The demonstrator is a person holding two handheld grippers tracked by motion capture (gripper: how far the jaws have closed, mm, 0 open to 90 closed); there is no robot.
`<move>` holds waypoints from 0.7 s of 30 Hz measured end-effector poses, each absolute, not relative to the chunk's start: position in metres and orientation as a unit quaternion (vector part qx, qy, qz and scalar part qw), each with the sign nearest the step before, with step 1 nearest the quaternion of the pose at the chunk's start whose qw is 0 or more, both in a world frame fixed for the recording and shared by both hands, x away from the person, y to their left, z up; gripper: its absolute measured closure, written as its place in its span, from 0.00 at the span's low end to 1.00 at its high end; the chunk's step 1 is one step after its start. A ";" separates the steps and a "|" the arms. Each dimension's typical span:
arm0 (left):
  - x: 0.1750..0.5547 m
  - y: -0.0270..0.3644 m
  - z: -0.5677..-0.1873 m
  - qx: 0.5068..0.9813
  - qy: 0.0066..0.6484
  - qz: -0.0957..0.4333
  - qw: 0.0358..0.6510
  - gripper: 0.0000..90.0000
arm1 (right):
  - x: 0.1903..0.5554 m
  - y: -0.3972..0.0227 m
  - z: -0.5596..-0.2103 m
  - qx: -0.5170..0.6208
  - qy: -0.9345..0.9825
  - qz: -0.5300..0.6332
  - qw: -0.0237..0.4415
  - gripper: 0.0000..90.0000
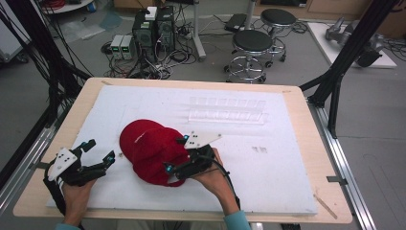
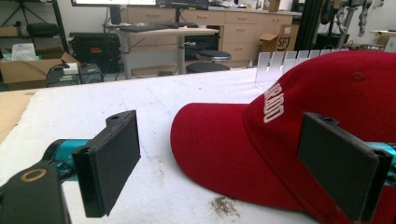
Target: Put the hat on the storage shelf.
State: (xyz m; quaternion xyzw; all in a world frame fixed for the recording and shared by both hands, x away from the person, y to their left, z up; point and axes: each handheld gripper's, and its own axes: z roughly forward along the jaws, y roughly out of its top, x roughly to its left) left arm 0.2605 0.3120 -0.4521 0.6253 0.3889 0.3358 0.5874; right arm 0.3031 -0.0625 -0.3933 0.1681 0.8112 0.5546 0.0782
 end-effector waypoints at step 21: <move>0.261 0.311 -0.452 0.628 0.386 0.339 0.585 0.15 | 0.307 -0.044 -0.410 0.237 0.836 0.484 0.102 0.50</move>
